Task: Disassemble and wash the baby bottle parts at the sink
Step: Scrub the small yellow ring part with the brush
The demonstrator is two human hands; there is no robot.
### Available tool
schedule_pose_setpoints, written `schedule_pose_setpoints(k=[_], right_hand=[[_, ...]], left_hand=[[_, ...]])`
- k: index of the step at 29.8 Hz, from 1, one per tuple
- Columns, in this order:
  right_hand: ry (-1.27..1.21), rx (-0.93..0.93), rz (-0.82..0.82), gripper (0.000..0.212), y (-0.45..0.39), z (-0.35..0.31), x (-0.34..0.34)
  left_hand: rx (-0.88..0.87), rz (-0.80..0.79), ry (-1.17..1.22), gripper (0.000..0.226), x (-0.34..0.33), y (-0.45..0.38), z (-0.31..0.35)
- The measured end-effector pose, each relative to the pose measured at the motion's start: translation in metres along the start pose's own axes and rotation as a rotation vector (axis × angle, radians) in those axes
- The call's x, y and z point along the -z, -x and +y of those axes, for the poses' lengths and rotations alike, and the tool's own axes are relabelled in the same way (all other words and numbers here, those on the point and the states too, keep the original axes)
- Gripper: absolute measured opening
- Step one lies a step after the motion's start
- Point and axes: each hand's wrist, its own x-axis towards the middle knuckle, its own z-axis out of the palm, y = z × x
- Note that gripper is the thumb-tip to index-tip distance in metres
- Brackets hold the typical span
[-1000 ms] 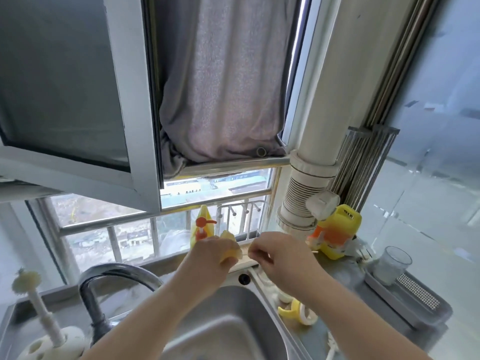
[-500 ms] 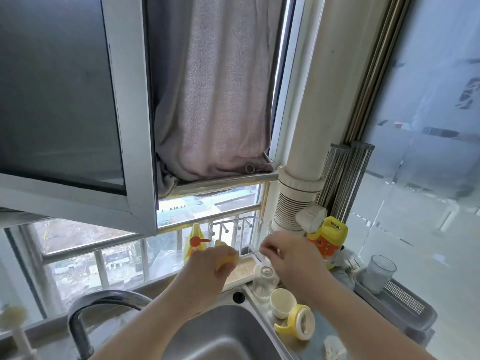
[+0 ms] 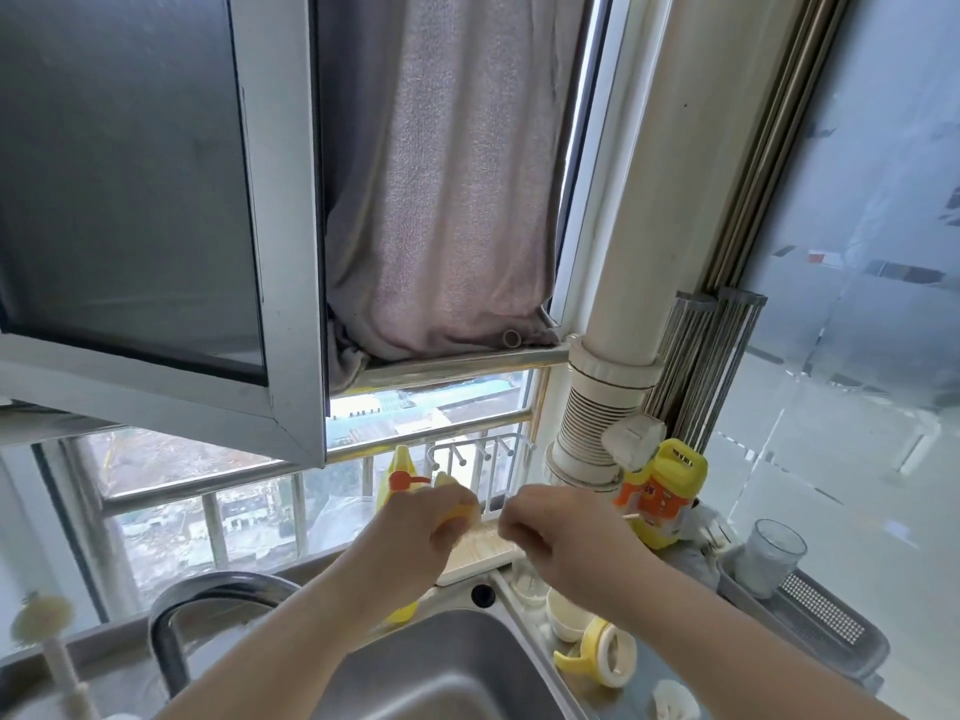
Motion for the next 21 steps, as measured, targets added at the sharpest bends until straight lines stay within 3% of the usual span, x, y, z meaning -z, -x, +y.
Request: schedule_pose_setpoints(k=[3, 6, 10, 21], right_hand=[[0.007, -0.043, 0.047, 0.013, 0.000, 0.002, 0.002], [0.002, 0.035, 0.001, 0.014, -0.004, 0.000, -0.001], [-0.069, -0.091, 0.019, 0.018, -0.007, 0.003, 0.002], [-0.070, -0.106, 0.052, 0.018, -0.016, 0.006, 0.005]], left_hand=[[0.025, 0.017, 0.010, 0.019, -0.002, 0.000, 0.001], [0.025, 0.054, -0.003, 0.020, -0.003, -0.003, 0.002], [0.037, 0.101, -0.009, 0.020, 0.003, -0.007, 0.002], [0.025, 0.080, 0.017, 0.019, 0.001, -0.015, 0.000]])
